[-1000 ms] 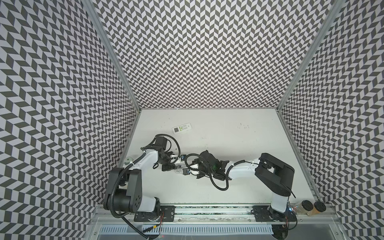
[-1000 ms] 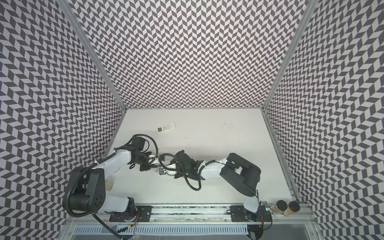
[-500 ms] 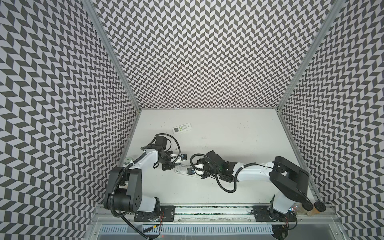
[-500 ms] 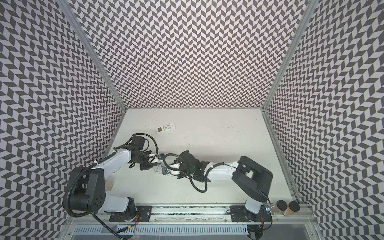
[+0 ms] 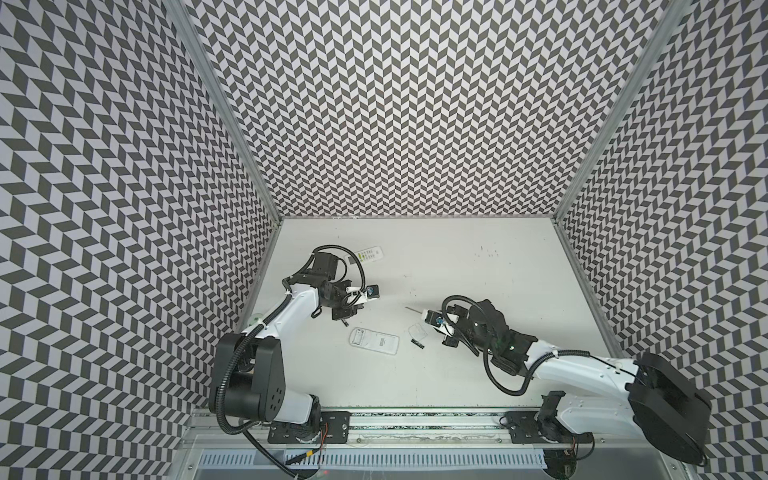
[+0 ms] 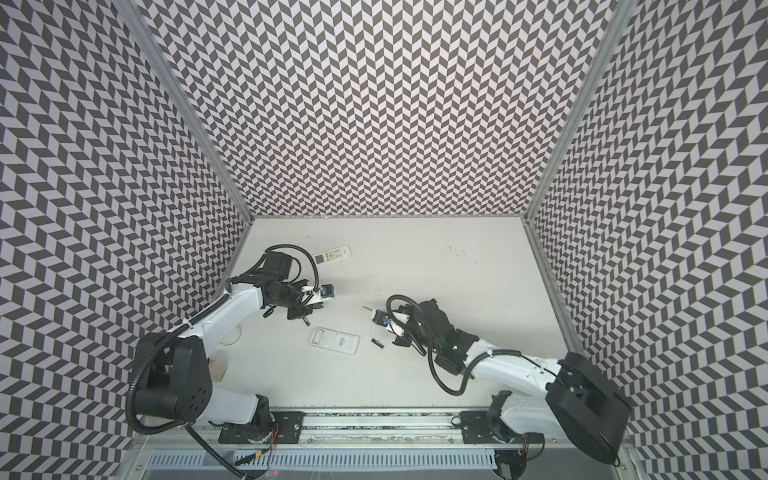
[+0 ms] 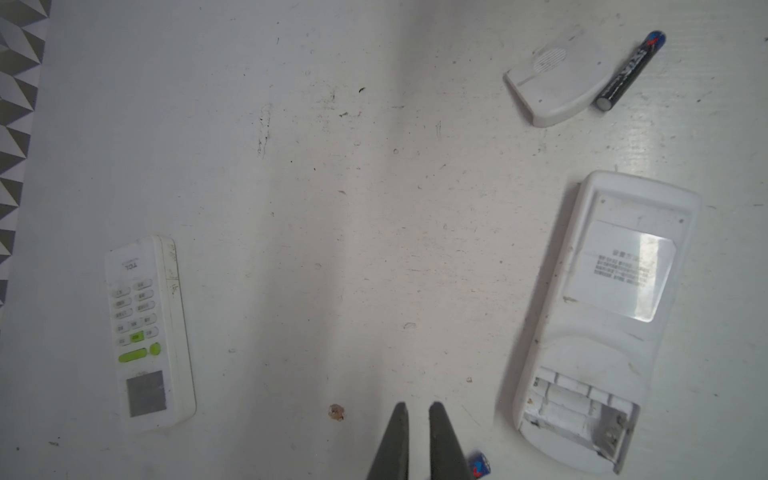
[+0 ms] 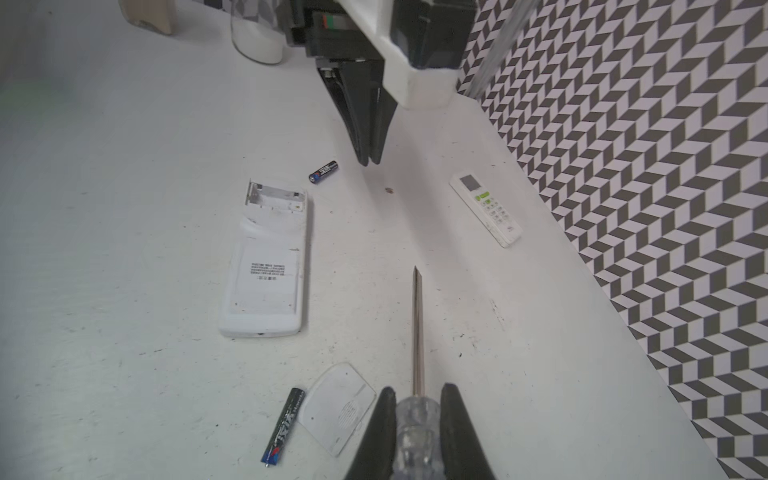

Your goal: Unload the batteries from the remote control

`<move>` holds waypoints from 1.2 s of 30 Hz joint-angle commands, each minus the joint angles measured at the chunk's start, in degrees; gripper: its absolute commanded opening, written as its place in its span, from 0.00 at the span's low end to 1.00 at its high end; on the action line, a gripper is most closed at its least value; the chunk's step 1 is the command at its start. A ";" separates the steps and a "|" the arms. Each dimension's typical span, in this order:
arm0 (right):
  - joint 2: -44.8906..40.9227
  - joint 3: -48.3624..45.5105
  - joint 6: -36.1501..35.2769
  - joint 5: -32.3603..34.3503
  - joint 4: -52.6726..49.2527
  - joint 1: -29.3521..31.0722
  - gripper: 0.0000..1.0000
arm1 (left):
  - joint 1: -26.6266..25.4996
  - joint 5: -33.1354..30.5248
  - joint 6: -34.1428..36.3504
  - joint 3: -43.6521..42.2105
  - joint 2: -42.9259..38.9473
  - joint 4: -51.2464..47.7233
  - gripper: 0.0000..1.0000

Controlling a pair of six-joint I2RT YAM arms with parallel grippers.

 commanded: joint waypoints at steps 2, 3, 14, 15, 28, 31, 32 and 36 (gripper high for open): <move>-3.08 -0.94 5.34 0.49 1.89 -1.50 0.00 | 1.85 -0.63 -2.52 1.05 -0.15 2.34 0.27; -3.52 -1.38 6.26 0.21 2.24 -1.91 0.00 | 2.67 -0.92 -3.58 1.01 -0.37 3.19 0.33; -4.47 -2.94 17.53 0.91 3.14 -8.38 0.00 | 0.75 1.68 -19.57 0.32 -3.00 11.16 0.68; -5.03 -2.85 18.20 0.93 2.77 -9.07 0.00 | -0.46 1.85 -17.13 -0.26 -3.27 10.19 0.72; -6.98 -5.54 22.64 3.88 3.90 -13.63 0.00 | -11.93 0.73 0.71 -8.06 -3.14 0.37 0.89; -5.48 -4.40 25.29 3.95 3.20 -14.84 0.03 | -13.32 0.22 1.20 -8.56 -2.68 -1.26 0.91; -4.93 -3.97 26.11 3.77 3.10 -15.30 0.03 | -13.33 0.58 1.53 -9.05 -2.59 -1.21 0.91; -2.40 -2.33 33.51 1.05 3.18 -18.71 0.03 | -14.45 -1.82 2.93 -10.71 -1.25 -0.22 0.92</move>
